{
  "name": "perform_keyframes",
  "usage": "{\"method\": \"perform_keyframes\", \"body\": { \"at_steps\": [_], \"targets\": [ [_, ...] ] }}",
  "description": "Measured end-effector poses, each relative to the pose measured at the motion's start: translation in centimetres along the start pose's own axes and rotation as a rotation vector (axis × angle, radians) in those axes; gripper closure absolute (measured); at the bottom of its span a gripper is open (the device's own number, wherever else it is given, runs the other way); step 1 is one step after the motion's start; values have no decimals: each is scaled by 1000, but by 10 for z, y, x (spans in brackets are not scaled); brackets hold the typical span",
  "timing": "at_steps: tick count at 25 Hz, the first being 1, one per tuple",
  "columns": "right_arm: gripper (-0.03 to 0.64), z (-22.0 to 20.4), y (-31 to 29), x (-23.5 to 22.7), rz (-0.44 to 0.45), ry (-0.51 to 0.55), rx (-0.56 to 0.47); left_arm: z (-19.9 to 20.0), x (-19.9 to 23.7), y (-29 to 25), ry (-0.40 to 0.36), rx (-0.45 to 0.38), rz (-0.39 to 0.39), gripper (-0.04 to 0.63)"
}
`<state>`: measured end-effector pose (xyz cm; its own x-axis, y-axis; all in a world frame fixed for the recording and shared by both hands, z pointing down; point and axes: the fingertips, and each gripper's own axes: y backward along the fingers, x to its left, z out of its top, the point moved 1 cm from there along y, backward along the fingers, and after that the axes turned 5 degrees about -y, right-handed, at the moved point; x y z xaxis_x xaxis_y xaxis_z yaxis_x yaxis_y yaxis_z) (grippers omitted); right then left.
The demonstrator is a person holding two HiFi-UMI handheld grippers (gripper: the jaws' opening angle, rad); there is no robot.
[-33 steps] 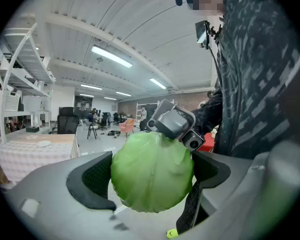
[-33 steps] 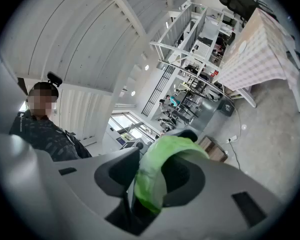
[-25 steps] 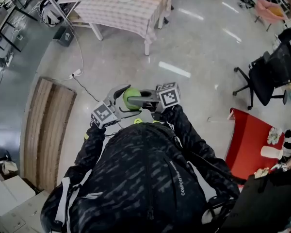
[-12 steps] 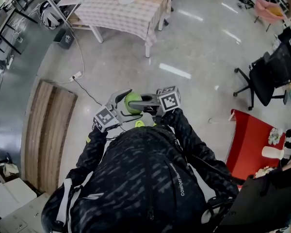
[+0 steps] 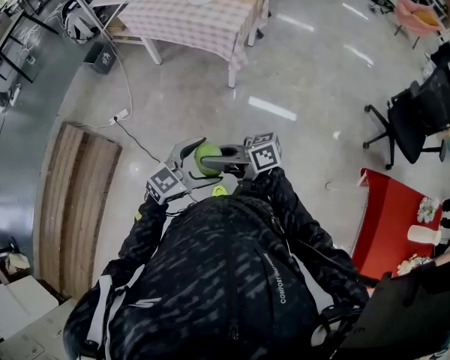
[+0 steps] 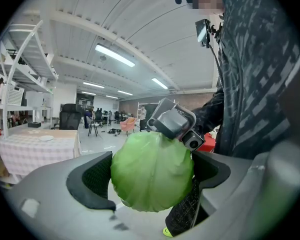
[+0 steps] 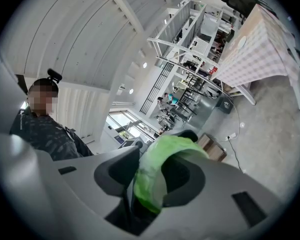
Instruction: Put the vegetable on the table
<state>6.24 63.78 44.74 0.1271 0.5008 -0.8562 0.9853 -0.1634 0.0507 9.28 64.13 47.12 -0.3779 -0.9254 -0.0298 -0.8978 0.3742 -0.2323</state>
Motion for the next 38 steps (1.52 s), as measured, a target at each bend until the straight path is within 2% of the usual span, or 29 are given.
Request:
{"method": "perform_keyframes", "body": {
  "at_steps": [6,18,26,31,38],
  "targets": [
    [477,-2,-9,-6,-5,0,10,-8,3,7,7,4,-2,118],
    [486,21,-3,-29,-4,-15,29,-14,33,-9,24,25,9,118],
    [488,58,5,-60,20,-22,62,-18,79,-28,37,48,50,118],
    [491,96,11,-81,31,-20,81,-16,121,-44,38,51,79,118],
    [494,141,23,-115,48,-51,93,-17,173,-69,55,75,77,118]
  ]
}}
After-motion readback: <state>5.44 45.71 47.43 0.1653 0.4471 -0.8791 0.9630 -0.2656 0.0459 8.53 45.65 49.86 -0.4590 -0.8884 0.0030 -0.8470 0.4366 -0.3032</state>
